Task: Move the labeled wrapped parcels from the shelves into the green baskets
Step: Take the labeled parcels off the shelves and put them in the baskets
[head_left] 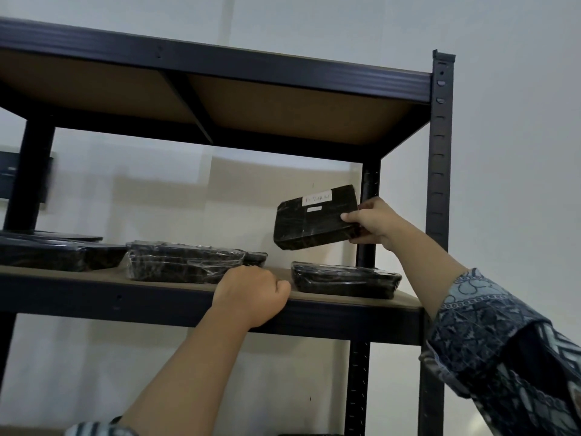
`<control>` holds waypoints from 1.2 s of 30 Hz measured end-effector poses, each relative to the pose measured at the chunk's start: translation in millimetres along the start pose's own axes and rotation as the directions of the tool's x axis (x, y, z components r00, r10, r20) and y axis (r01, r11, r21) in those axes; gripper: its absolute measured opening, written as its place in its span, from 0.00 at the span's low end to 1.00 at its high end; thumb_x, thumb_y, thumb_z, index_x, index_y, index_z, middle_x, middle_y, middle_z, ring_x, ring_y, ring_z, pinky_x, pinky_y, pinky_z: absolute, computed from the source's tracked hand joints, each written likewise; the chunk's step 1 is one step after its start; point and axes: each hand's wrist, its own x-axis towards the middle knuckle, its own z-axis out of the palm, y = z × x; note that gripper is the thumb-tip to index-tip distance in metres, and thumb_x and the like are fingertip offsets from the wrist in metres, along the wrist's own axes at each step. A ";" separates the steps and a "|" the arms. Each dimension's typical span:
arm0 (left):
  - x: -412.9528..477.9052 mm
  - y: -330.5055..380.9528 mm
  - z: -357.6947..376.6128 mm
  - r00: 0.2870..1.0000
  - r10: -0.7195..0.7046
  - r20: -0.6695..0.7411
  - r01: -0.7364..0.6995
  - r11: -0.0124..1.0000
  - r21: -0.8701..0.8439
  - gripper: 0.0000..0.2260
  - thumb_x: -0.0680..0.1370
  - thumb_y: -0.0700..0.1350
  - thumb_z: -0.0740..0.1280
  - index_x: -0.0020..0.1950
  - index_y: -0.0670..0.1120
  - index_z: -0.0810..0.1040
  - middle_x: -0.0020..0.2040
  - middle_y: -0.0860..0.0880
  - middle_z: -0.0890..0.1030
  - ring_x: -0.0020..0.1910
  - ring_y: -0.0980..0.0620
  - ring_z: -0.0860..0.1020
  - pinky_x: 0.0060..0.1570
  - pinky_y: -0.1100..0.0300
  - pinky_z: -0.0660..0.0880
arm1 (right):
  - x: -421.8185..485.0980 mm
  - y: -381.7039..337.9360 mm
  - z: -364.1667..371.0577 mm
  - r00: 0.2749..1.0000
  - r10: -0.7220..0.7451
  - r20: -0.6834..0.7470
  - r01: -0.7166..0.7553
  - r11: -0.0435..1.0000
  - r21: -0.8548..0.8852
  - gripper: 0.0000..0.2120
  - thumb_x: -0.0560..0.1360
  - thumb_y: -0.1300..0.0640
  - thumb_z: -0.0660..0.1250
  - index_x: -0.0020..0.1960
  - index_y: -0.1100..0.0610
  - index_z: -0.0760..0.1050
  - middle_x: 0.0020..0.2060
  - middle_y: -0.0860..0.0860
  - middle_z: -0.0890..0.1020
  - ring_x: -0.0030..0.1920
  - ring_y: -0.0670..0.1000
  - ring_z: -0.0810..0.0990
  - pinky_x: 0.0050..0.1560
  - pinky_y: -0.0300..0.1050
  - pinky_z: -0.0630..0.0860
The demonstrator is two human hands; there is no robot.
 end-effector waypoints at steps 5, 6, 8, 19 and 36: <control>-4.6 2.2 -1.9 0.999 0.006 -0.036 -0.007 1.000 -0.022 0.19 0.78 0.50 0.50 0.35 0.44 0.74 0.32 0.48 0.74 0.33 0.50 0.73 0.37 0.56 0.71 | -37.2 -0.5 -9.3 0.996 -0.059 0.065 0.049 0.987 0.150 0.23 0.73 0.62 0.70 0.66 0.56 0.67 0.57 0.57 0.77 0.51 0.56 0.82 0.47 0.51 0.82; -6.0 3.5 -3.2 0.999 0.010 -0.048 -0.012 1.000 -0.027 0.18 0.78 0.49 0.50 0.34 0.44 0.73 0.32 0.48 0.74 0.33 0.50 0.72 0.36 0.56 0.70 | -45.3 0.7 -11.8 0.995 -0.064 0.074 0.050 0.983 0.179 0.23 0.73 0.62 0.70 0.65 0.56 0.67 0.57 0.57 0.77 0.52 0.56 0.82 0.49 0.52 0.82; -9.9 5.8 -6.0 0.995 0.011 -0.094 -0.015 0.999 -0.038 0.17 0.79 0.49 0.51 0.33 0.46 0.71 0.31 0.50 0.72 0.32 0.51 0.71 0.35 0.57 0.66 | -62.4 3.3 -17.0 0.993 -0.076 0.085 0.056 0.974 0.221 0.21 0.74 0.62 0.69 0.65 0.55 0.68 0.58 0.57 0.77 0.53 0.57 0.81 0.51 0.53 0.81; -62.0 9.5 19.6 0.932 0.121 -0.342 -0.129 0.992 -0.002 0.25 0.74 0.50 0.52 0.62 0.37 0.75 0.59 0.39 0.78 0.64 0.39 0.72 0.65 0.41 0.65 | -167.4 40.3 -35.8 0.984 -0.175 -0.023 0.169 0.896 0.410 0.18 0.75 0.62 0.68 0.64 0.54 0.70 0.55 0.54 0.81 0.50 0.54 0.84 0.53 0.53 0.81; -222.7 60.5 110.0 0.975 0.215 -0.058 -0.221 0.964 -0.149 0.24 0.71 0.48 0.61 0.67 0.43 0.69 0.67 0.43 0.71 0.66 0.43 0.66 0.63 0.44 0.67 | -319.8 203.0 -37.8 0.986 0.145 -0.086 -0.091 0.884 0.458 0.18 0.76 0.64 0.65 0.66 0.55 0.72 0.52 0.56 0.83 0.49 0.55 0.84 0.52 0.52 0.82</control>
